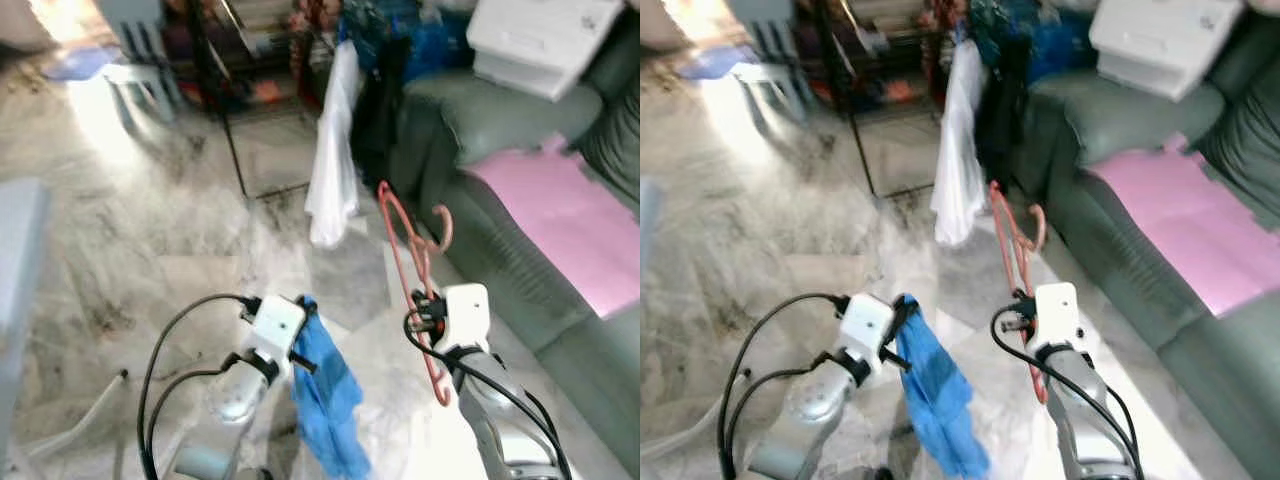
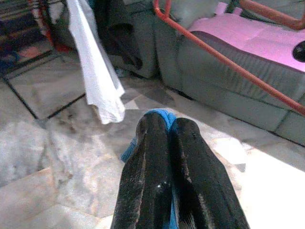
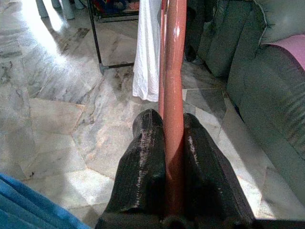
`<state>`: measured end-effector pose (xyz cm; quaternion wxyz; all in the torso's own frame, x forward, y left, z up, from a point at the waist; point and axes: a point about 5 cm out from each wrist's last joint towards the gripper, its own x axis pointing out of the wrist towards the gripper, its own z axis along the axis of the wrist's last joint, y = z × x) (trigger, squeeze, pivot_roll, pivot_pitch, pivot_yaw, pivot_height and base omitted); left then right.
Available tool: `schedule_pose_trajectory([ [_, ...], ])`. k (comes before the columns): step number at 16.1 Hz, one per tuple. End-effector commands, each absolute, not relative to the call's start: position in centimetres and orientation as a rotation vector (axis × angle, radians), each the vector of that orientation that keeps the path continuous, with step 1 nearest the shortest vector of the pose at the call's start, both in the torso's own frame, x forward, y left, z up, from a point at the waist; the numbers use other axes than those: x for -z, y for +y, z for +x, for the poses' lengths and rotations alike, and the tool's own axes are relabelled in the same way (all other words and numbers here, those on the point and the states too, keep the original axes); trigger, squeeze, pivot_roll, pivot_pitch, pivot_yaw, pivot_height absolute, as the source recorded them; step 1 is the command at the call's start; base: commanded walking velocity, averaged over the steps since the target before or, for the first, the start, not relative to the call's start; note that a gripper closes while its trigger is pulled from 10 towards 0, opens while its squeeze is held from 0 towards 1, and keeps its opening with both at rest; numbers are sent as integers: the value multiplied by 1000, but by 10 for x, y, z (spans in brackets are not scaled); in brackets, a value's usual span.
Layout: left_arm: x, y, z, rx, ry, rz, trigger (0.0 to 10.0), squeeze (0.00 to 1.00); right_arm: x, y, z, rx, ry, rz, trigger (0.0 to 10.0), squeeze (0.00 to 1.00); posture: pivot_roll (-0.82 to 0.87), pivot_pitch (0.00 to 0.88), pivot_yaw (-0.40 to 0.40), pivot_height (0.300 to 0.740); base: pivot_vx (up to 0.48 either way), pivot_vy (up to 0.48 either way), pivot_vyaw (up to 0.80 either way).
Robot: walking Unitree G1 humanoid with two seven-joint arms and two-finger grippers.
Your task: Hang hanger
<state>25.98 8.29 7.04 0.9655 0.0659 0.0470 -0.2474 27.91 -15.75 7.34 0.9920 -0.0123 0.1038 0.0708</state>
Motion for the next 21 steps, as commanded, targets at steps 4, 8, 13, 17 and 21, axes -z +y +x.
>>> schedule_pose_trajectory([
  [4,-108,82,268,609,-123,205,10000,0,-83,-163,278,-214,186,-74,10000,0,-78,118,8,740,0,0,0],
  [8,-122,112,295,824,-209,725,10000,0,-88,-193,278,-369,234,-297,10000,0,-79,113,17,740,0,0,0],
  [13,-114,157,323,912,-77,1263,10000,0,-91,-195,274,-455,250,-345,10000,0,-83,109,29,740,0,0,0],
  [17,-142,157,345,780,-220,1342,10000,0,-97,-187,267,-564,259,-211,10000,0,-89,113,28,740,0,0,0],
  [21,-172,154,358,580,-428,1358,10000,0,-100,-183,250,-736,327,-182,10000,0,-101,117,26,740,0,0,0],
])
